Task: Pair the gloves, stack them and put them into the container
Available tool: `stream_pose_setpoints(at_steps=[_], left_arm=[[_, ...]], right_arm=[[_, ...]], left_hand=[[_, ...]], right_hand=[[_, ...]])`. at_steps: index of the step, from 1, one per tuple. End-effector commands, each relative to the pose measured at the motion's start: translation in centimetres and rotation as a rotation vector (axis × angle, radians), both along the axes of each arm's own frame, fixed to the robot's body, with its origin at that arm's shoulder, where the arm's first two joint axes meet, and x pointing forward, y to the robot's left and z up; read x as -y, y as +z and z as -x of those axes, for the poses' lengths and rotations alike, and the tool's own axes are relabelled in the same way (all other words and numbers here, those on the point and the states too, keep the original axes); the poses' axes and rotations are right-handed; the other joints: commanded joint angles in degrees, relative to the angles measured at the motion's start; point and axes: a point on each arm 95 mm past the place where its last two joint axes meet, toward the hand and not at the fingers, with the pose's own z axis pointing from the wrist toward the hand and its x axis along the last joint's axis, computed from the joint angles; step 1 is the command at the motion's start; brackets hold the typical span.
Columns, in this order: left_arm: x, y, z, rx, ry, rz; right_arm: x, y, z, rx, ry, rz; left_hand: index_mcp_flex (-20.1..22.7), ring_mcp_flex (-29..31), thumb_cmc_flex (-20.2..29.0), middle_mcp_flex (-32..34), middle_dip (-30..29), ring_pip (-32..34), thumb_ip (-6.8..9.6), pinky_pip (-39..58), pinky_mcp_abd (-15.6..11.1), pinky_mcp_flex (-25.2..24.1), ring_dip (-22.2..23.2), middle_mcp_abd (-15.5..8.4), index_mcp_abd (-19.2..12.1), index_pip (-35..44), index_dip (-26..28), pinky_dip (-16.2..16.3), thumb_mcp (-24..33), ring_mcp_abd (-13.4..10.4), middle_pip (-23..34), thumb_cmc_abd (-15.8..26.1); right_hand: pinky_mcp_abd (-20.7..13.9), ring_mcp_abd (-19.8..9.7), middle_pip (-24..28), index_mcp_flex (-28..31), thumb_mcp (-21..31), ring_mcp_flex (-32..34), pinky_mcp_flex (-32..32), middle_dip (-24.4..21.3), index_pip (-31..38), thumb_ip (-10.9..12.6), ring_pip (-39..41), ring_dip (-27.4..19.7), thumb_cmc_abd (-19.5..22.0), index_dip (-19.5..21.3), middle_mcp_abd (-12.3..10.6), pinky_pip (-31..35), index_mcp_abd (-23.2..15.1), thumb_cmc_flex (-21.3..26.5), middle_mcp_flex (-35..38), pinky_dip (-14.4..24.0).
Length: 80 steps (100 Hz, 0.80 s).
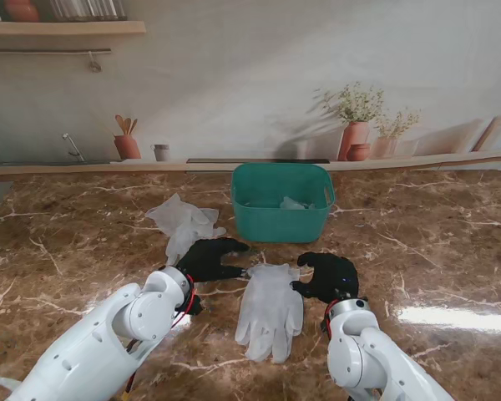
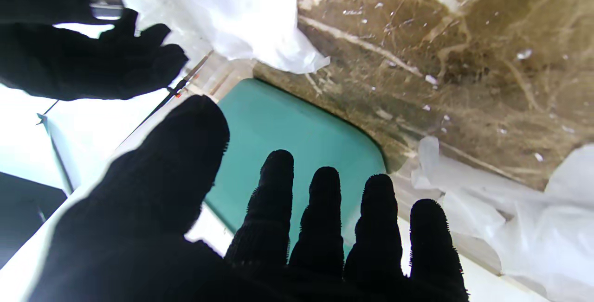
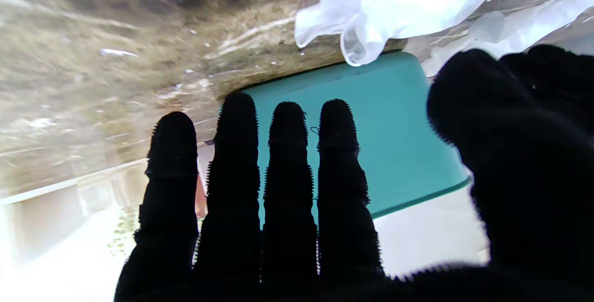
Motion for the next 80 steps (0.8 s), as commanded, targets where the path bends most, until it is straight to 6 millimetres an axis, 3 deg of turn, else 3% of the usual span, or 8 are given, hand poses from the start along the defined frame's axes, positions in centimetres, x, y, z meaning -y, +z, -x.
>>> stream_pose_setpoints(at_steps=[1, 29, 49, 60, 71, 80], left_arm=[[-0.8, 0.0, 1.0, 0.004, -0.007, 0.003], [-3.0, 1.8, 3.5, 0.071, 0.060, 0.088], [-4.0, 2.5, 4.4, 0.107, 0.080, 0.092], [-4.3, 2.5, 4.7, 0.105, 0.085, 0.100], [-4.6, 2.4, 4.8, 0.111, 0.094, 0.102], [-4.8, 2.4, 4.8, 0.113, 0.098, 0.105]], right_arm=[[-0.5, 1.2, -1.1, 0.003, 0.046, 0.008], [-2.5, 2.3, -3.7, -0.041, 0.169, 0.071], [-4.3, 1.0, -4.9, -0.093, 0.199, 0.152], [-4.9, -0.5, -5.4, -0.119, 0.195, 0.207], [-5.1, -1.7, -5.3, -0.148, 0.196, 0.275], [-5.2, -2.6, -5.2, -0.160, 0.187, 0.341]], left_hand=[[-0.38, -1.89, -2.38, -1.73, -0.74, -1.40, 1.28, -2.83, -2.70, -0.01, -1.04, -1.46, 0.75, -0.83, -0.89, -1.03, -2.28, -2.53, -0.84, 1.81], [1.06, -2.58, -1.32, -1.41, -1.15, -2.07, 1.64, -8.00, -2.68, -0.47, -1.82, -2.29, 0.58, -0.70, -0.86, -2.51, -5.16, -3.39, -1.47, 2.98], [2.06, -2.18, -0.95, -0.77, -1.32, -2.60, 1.68, -8.75, -1.83, -0.77, -2.01, -2.30, 0.49, 0.17, -0.42, -1.19, -5.90, -3.75, -1.73, 3.40], [2.82, -1.84, -0.32, -0.40, -1.42, -2.87, 1.79, -8.85, -1.41, -0.80, -2.10, -2.56, 0.17, 0.87, -0.06, -0.33, -5.97, -4.16, -1.89, 3.37], [3.21, -1.34, -0.26, 0.02, -1.42, -3.12, 1.78, -8.48, -0.96, -0.66, -2.25, -3.02, -0.13, 1.37, 0.22, 0.68, -5.78, -4.97, -1.88, 3.07], [3.52, -1.08, -0.27, 0.30, -1.42, -3.26, 1.74, -8.26, -0.84, -0.71, -2.35, -3.08, -0.28, 1.65, 0.37, 1.29, -5.61, -5.33, -1.88, 3.03]], right_hand=[[-1.54, -1.32, -1.91, -1.33, 0.85, -2.37, 0.34, -2.09, -1.09, 2.64, -2.28, -2.58, -0.98, -0.93, -0.34, -1.75, 0.05, -0.45, -1.87, -1.96], [-1.23, -1.13, -3.40, -1.87, 2.31, -2.17, 1.35, -4.29, -1.55, 2.44, -5.30, -5.65, -2.34, -1.45, -0.45, -2.83, -0.09, 0.85, -2.18, -3.71], [-0.21, -0.40, -2.96, -3.60, 3.80, -1.44, 1.20, -4.36, -2.54, 2.28, -4.40, -5.32, -3.63, -2.01, -0.66, -1.65, 0.33, 2.45, -2.18, -3.16], [-0.35, -0.24, -2.01, -6.66, 4.85, 0.10, 2.52, -3.85, -5.12, 1.78, -2.15, -3.54, -4.27, -3.78, -0.65, 1.77, 1.49, 2.25, -2.18, -0.92], [-1.15, -0.72, 0.04, -12.99, 4.43, 0.13, 2.14, -1.61, -9.04, 1.71, 0.72, -0.47, -4.13, -6.26, -0.82, 2.91, 4.98, 1.99, -4.40, 0.34], [-1.88, -1.30, 4.97, -17.04, 4.86, -0.30, 1.44, 2.58, -11.16, 1.49, 5.53, 4.00, -4.51, -7.81, -1.22, 3.88, 7.77, 1.72, -5.98, 2.12]])
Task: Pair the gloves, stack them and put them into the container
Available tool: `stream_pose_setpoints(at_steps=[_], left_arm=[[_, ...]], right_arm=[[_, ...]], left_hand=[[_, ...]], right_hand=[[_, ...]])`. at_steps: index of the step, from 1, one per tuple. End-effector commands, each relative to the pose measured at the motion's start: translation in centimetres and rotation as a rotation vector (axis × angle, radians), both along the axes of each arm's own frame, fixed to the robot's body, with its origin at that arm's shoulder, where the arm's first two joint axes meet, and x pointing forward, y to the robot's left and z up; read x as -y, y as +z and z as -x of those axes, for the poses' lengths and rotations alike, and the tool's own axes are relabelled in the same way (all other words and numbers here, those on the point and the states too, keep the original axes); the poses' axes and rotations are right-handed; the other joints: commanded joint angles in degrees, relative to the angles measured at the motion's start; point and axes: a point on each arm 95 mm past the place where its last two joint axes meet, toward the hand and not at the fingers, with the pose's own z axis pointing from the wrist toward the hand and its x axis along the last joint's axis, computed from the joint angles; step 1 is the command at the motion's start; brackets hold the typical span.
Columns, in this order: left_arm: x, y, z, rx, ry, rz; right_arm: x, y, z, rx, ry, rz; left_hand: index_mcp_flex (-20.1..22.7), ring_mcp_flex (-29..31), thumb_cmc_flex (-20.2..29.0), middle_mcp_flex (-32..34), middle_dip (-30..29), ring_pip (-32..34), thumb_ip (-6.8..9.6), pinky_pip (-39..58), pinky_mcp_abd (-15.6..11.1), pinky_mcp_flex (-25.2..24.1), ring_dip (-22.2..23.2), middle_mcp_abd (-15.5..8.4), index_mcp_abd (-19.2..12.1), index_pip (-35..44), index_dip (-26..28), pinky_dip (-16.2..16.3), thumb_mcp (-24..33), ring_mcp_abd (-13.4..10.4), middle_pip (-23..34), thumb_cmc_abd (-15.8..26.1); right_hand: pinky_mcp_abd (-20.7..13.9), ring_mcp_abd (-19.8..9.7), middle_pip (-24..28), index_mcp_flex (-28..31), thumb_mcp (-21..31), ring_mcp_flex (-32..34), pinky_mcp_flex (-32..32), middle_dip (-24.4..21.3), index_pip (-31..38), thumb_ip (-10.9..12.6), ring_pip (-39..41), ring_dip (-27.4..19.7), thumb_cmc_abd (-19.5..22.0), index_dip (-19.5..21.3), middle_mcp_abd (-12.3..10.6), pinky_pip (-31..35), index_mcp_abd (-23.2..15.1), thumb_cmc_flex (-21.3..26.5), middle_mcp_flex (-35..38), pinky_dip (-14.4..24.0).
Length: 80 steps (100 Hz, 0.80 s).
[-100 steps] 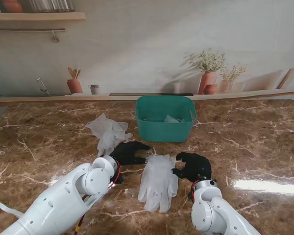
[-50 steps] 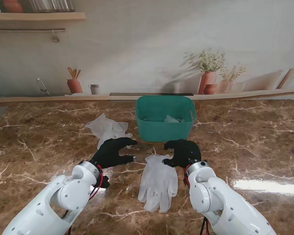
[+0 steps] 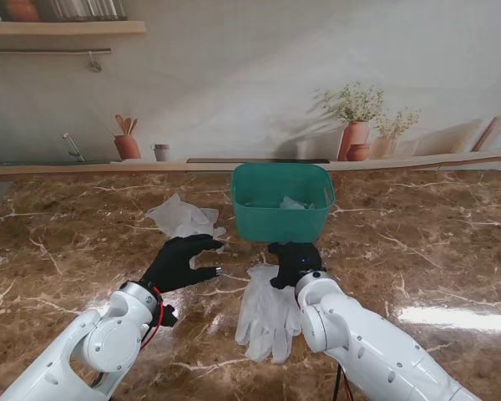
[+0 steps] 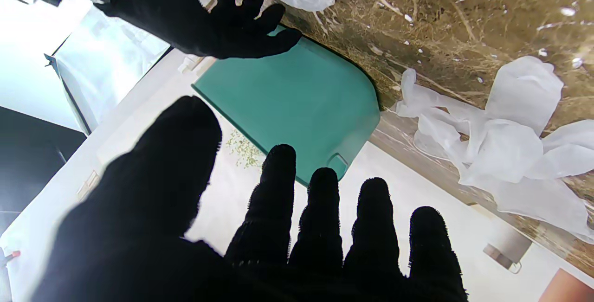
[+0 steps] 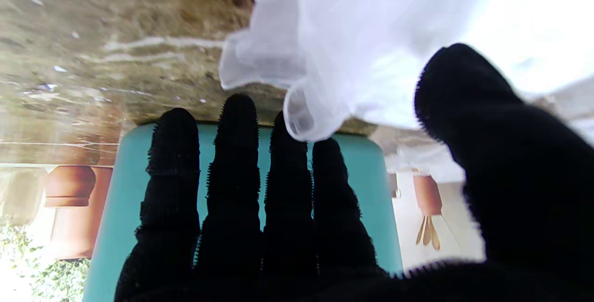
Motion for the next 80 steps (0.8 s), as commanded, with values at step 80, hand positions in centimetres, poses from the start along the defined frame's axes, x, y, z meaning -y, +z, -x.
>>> stream_pose_setpoints(at_steps=[80], left_arm=[[-0.4, -0.3, 0.1, 0.025, 0.023, 0.007]], right_arm=[[-0.4, -2.7, 2.6, -0.029, 0.022, -0.050]], left_hand=[[3.85, 0.97, -0.49, 1.83, -0.55, -1.78, 1.36, -0.41, 0.72, -0.67, -0.78, -2.39, -2.22, 3.48, 1.77, 2.38, -2.39, -3.05, -1.14, 2.30]], right_hand=[[1.35, -0.86, 6.94, 28.11, 4.30, 19.66, 16.68, 12.23, 38.74, -8.71, 7.27, 2.08, -12.15, 37.38, -2.57, 12.15, -21.59, 15.50, 22.95, 1.53]])
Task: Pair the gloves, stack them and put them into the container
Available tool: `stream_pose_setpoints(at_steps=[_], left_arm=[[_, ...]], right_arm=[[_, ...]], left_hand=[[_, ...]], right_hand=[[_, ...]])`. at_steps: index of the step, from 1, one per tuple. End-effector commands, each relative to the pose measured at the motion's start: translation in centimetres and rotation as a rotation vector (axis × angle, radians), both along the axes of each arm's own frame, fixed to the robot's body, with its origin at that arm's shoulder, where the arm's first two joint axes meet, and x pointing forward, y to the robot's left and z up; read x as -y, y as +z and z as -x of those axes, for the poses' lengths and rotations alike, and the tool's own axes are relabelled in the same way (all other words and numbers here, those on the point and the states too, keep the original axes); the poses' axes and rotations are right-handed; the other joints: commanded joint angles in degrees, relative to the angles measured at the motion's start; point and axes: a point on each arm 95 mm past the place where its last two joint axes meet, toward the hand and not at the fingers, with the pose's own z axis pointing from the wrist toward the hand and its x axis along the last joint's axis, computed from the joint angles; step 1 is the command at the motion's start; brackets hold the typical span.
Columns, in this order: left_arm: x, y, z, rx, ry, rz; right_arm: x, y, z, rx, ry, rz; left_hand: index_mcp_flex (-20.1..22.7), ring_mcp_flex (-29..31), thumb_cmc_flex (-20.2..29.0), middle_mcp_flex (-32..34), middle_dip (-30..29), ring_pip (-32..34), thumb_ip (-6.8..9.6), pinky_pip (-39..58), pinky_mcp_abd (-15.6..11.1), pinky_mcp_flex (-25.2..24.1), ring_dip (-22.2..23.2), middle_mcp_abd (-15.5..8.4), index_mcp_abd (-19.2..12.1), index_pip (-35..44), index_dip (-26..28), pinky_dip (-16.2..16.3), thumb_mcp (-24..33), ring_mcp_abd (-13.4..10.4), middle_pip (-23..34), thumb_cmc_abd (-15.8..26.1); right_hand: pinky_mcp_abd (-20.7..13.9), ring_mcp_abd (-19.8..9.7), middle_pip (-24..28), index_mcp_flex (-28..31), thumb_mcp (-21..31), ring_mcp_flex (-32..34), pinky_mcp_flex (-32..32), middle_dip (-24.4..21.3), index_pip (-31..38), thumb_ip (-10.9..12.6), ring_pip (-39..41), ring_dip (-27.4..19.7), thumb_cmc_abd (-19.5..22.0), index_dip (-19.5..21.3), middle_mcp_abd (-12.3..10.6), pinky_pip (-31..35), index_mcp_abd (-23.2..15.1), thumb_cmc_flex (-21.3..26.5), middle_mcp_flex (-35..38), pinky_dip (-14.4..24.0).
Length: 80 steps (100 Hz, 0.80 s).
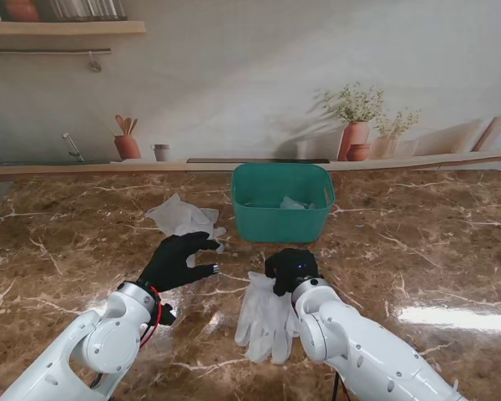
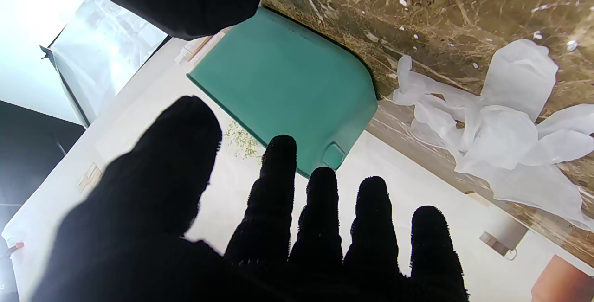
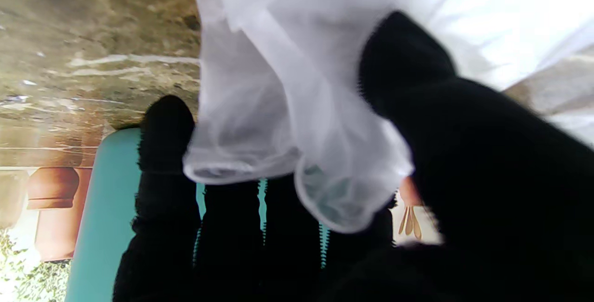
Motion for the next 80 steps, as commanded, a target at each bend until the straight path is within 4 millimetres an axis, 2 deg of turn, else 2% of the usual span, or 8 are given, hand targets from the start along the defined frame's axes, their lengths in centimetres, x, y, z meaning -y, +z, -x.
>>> stream_pose_setpoints(at_steps=[1, 8, 11, 18, 24, 53, 68, 80], left_arm=[[0.1, -0.3, 0.2, -0.003, 0.002, 0.003], [0.1, -0.3, 0.2, -0.006, 0.001, 0.002], [0.0, -0.4, 0.2, -0.007, 0.000, 0.001], [0.0, -0.4, 0.3, -0.010, -0.002, 0.001], [0.0, -0.3, 0.2, -0.008, -0.001, 0.000], [-0.2, 0.0, 0.0, 0.000, 0.007, -0.009], [-0.3, 0.1, 0.0, 0.000, 0.006, -0.013], [-0.3, 0.1, -0.1, 0.005, 0.004, -0.013]], right_arm=[[0.3, -2.2, 1.3, -0.043, -0.010, -0.014], [0.2, -1.9, 1.2, -0.015, -0.012, -0.050], [0.2, -1.8, 1.1, -0.002, -0.013, -0.065], [0.3, -1.3, 0.8, 0.030, -0.011, -0.090], [0.5, -0.9, 0.4, 0.050, -0.014, -0.107], [2.3, 0.8, -2.1, 0.167, -0.064, -0.168], [3.0, 1.8, -2.3, 0.223, -0.081, -0.191], [3.5, 1.9, -1.4, 0.233, -0.069, -0.220]], left_hand=[[1.00, 0.38, -0.47, 1.56, -0.54, -1.78, 1.36, -0.42, -0.08, -0.69, -0.75, -1.85, -1.99, 0.59, 0.16, 0.87, -2.39, -2.48, -1.07, 2.32], [1.17, 0.57, -0.45, 1.75, -0.52, -1.73, 1.37, -0.42, -0.04, -0.68, -0.73, -1.83, -2.03, 0.73, 0.23, 0.88, -2.48, -2.44, -1.03, 2.40], [1.22, 0.51, -0.34, 1.74, -0.53, -1.76, 1.38, -0.46, 0.02, -0.74, -0.74, -1.72, -1.90, 0.77, 0.26, 0.86, -2.48, -2.35, -1.06, 2.38], [1.37, 0.54, -0.24, 1.87, -0.51, -1.77, 1.40, -0.56, 0.00, -0.75, -0.75, -1.77, -2.00, 0.88, 0.32, 0.82, -2.53, -2.41, -1.03, 2.43], [1.52, 0.58, -0.17, 1.92, -0.50, -1.75, 1.41, -0.59, 0.01, -0.75, -0.74, -1.79, -1.93, 0.98, 0.37, 0.82, -2.52, -2.43, -1.02, 2.49], [1.81, 0.62, -0.23, 2.07, -0.47, -1.67, 1.41, -0.70, 0.05, -0.77, -0.70, -1.78, -2.08, 1.31, 0.56, 0.89, -2.60, -2.28, -0.99, 2.55], [1.82, 0.69, -0.16, 2.13, -0.48, -1.64, 1.41, -0.77, 0.15, -0.81, -0.69, -1.60, -2.12, 1.35, 0.60, 0.94, -2.65, -2.13, -1.02, 2.60], [1.66, 0.63, -0.28, 2.09, -0.51, -1.67, 1.41, -0.91, 0.13, -0.88, -0.69, -1.62, -2.10, 1.27, 0.58, 0.95, -2.74, -2.15, -1.10, 2.68]], right_hand=[[-0.17, -1.52, 2.09, 1.60, 0.17, 9.05, 4.26, 3.57, 1.58, -0.66, 5.80, 2.70, -1.95, 0.36, -1.66, 5.55, -1.23, 2.27, 5.81, -1.28], [-0.72, -1.47, 3.49, 0.76, -0.28, 12.43, 7.23, 5.86, 1.12, -0.51, 9.12, 4.82, -1.94, -3.14, -3.03, 9.07, -1.31, 3.32, 9.82, -2.15], [-1.00, -1.70, 5.24, -0.21, -0.38, 13.75, 7.95, 6.96, 1.58, -0.12, 11.22, 5.86, -1.37, -8.40, -3.62, 10.83, -0.88, 3.97, 11.26, -2.74], [-1.30, -1.92, 6.38, -1.08, -0.62, 14.12, 7.57, 8.00, 1.77, 0.17, 12.83, 7.36, -0.39, -16.87, -3.57, 11.98, 0.43, 4.07, 11.86, -2.50], [-1.56, -1.78, 6.44, -0.91, -0.74, 14.01, 6.93, 8.47, 2.84, 0.39, 13.16, 7.75, 0.01, -22.06, -3.36, 12.16, 0.71, 4.32, 12.04, -2.29], [-2.60, -1.90, 6.38, 0.27, -0.65, 13.64, 6.79, 8.55, 3.56, 0.31, 14.44, 8.96, -0.23, -24.33, -3.16, 12.05, 0.42, 4.41, 12.80, -2.23], [-2.88, -2.65, 6.23, -0.79, -1.13, 12.07, 5.22, 9.19, 3.71, 0.47, 14.31, 9.40, 1.57, -23.87, -3.64, 11.04, 0.13, 3.73, 11.85, -2.35], [-2.57, -3.33, 6.31, -2.24, -1.70, 9.72, 2.49, 10.39, 3.14, 0.65, 13.91, 9.84, 3.37, -23.18, -3.85, 10.26, 0.26, 2.22, 10.37, -1.97]])
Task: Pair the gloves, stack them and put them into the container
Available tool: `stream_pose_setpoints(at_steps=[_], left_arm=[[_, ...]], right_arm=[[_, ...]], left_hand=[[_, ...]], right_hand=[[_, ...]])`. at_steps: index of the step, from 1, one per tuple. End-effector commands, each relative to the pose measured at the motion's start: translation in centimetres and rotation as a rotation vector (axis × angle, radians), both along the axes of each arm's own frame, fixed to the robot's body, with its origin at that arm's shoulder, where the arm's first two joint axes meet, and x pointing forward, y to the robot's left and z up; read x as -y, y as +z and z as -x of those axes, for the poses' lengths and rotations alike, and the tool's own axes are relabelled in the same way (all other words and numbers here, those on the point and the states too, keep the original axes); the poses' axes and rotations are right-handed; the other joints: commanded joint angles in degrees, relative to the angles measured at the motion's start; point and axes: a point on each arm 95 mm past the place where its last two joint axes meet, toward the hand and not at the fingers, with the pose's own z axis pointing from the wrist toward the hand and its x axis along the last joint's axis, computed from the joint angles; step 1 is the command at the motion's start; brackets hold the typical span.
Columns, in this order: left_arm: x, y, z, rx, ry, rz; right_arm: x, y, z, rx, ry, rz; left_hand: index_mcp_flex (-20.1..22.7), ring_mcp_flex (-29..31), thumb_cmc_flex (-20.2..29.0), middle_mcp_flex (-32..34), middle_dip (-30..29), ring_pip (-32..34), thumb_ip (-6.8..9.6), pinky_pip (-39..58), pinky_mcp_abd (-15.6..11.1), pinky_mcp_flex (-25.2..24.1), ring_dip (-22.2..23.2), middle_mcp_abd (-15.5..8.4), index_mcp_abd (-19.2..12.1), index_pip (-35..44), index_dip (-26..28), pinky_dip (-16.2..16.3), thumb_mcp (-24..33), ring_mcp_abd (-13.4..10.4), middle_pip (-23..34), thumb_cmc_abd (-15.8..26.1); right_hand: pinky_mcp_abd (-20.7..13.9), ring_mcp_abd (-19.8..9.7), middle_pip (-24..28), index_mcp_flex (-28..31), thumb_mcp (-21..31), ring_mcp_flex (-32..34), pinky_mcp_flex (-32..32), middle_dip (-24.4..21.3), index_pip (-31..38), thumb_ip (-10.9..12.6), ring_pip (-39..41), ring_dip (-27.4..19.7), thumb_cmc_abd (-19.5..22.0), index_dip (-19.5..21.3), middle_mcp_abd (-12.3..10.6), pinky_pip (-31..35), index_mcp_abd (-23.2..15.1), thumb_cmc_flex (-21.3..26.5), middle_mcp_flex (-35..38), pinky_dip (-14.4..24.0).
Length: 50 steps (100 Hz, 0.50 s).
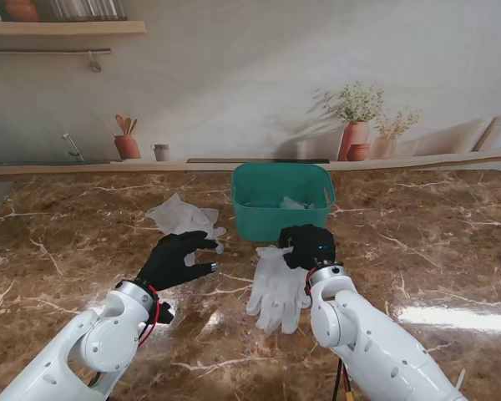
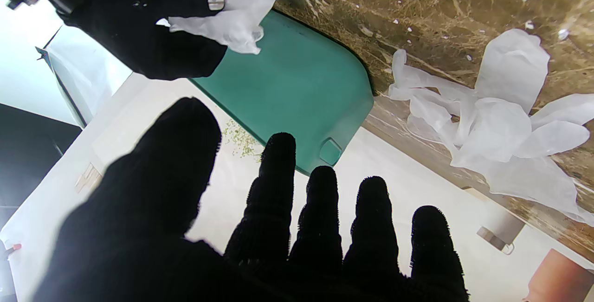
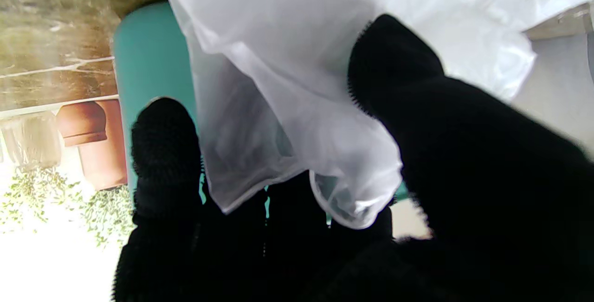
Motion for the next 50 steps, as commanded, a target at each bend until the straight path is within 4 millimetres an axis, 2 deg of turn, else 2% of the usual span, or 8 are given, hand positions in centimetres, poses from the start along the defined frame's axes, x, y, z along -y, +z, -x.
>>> stream_pose_setpoints(at_steps=[1, 20, 50], left_arm=[[0.0, 0.0, 0.1, 0.002, -0.003, -0.004], [0.0, -0.1, 0.0, 0.005, -0.012, -0.008], [0.2, -0.2, 0.1, 0.003, -0.016, -0.006]], right_arm=[[0.2, -0.4, 1.1, -0.012, 0.021, -0.013], [0.7, -0.8, 3.9, -0.030, 0.096, -0.018], [0.5, -1.3, 7.8, -0.033, 0.159, -0.014]], left_hand=[[0.92, 0.59, -0.30, 1.47, -0.50, -1.68, 1.41, -0.93, 0.01, -0.89, -0.68, -1.56, -1.54, 0.68, 0.57, 0.95, -2.05, -2.08, -1.00, 2.03], [0.76, 0.56, -0.27, 1.43, -0.56, -1.75, 1.44, -1.04, 0.01, -0.86, -0.70, -1.35, -1.52, 0.55, 0.52, 1.04, -2.27, -2.00, -1.12, 2.29], [0.64, 0.49, -0.14, 1.32, -0.63, -1.87, 1.50, -0.83, -0.04, -0.97, -0.74, -1.46, -1.48, 0.41, 0.46, 1.53, -2.75, -2.06, -1.24, 2.43]], right_hand=[[-0.88, -1.78, 0.73, -2.10, -0.37, -1.71, -1.76, 1.55, 0.95, 0.69, 0.35, 1.61, 0.75, 0.88, -1.44, 0.70, -0.61, 0.50, -0.86, -0.03], [-0.49, -2.27, -0.27, -2.13, -0.30, -6.06, -5.75, 1.24, 0.19, 0.67, 0.28, 2.07, 1.14, 0.04, -1.93, -0.68, -0.53, -0.76, -2.38, 0.87], [-0.31, -2.46, -0.41, -1.75, 0.40, -7.10, -6.80, 1.26, 0.10, 0.50, 0.67, 2.41, 0.55, -0.27, -2.09, -1.07, -0.76, -1.54, -2.04, 2.39]])
